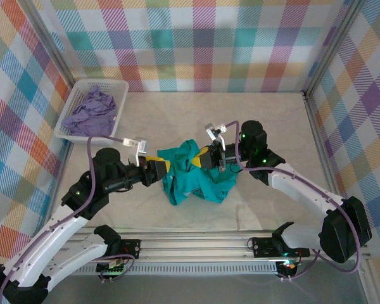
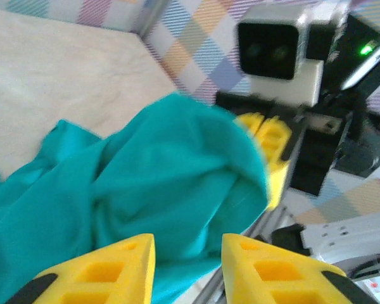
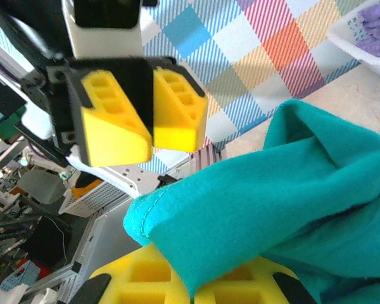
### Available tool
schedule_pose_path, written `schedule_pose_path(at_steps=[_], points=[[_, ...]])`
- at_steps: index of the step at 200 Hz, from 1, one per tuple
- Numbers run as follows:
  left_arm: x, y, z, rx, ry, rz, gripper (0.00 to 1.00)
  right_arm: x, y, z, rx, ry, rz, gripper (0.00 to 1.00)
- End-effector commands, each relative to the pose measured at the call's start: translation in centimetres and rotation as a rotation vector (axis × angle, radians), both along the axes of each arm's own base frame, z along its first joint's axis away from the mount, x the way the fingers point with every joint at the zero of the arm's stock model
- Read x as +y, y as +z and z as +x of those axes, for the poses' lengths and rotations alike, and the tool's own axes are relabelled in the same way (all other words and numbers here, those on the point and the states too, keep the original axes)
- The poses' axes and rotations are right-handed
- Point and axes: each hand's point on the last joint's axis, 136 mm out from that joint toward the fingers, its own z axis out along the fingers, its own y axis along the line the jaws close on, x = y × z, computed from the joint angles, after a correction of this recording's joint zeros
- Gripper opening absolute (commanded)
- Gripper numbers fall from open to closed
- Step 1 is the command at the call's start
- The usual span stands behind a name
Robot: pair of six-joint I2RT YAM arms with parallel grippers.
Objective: Fold the inside-out t-shirt
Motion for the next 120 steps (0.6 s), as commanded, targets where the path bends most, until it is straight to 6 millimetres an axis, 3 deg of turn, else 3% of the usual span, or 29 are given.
schedule_pose_path(at_steps=[1,55,120], points=[[-2.9,2.8,-0.2,0.031,-0.122,-0.124,0.31,0.0,0.6,0.5,-0.041,-0.02,-0.004,0.05],[-5.2,2.9,0.1,0.099,-0.177,-0.128,0.33,0.0,0.3,0.6,-0.041,-0.027,-0.017,0.05],[-5.4,1.9,0.0,0.123,-0.172,-0.098,0.33,-0.1,0.2,0.7,-0.045,-0.041,-0.031,0.05]])
